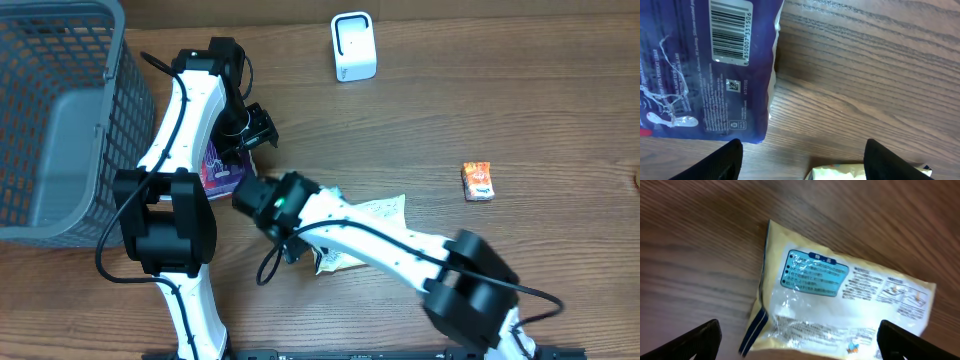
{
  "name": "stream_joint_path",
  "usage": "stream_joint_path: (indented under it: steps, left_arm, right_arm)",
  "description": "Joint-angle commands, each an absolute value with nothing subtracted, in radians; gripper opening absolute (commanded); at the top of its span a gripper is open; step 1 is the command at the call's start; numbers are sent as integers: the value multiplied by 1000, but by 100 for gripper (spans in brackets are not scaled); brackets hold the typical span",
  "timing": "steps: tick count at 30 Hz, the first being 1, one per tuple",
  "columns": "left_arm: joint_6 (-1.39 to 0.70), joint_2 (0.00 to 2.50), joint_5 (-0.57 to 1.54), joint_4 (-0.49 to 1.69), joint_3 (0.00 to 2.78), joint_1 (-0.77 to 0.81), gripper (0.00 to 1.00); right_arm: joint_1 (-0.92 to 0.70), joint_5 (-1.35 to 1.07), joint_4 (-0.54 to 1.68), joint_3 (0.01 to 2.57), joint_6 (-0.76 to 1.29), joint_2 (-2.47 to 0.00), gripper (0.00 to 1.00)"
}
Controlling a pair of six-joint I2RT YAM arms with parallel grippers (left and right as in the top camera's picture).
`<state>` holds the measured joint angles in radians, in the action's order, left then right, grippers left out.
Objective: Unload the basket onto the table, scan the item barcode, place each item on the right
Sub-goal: 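Lower the yellow bag onto the table and release it, then grasp the yellow bag edge with the right gripper and flip it over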
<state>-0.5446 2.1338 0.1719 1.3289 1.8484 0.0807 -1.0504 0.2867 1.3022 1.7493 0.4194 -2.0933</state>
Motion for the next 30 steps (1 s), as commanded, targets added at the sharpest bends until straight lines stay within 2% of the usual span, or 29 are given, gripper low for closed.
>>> stream_joint_path:
  steps: [1,11,13,16,17,21,22,30]
  left_arm:
    - [-540,2119,168,1331,1862,79,70]
    - [-519,2119,149,1336,1861,79,71]
    - [-519,2119,148,1337,1861,79,71]
    - [-519,2119,147,1337,1861,79,71]
    - [-519,2119,147,1337,1861,79,71]
    - [-519,2119,146,1338,1861,79,72]
    - [-515,2119,147,1338,1861,79,73]
    - [-516,2119,146,1342,1861,80,73]
  right_arm:
    - [-1077,376,1271,1702,442,-2145,100]
    - [-1067,365,1227,1701,441,-2263,100]
    - [-1066,354,1224,1701,442,-2276,95]
    - [-1066,354,1220,1701,442,-2286,81]
    - [-1065,354,1220,1701,442,-2286,72]
    - [-1053,344,1216,1701,442,-2286,23]
    - [-1049,337,1216,1701,442,-2286,4]
    - [-970,97,1286,1821,441,-2249,4]
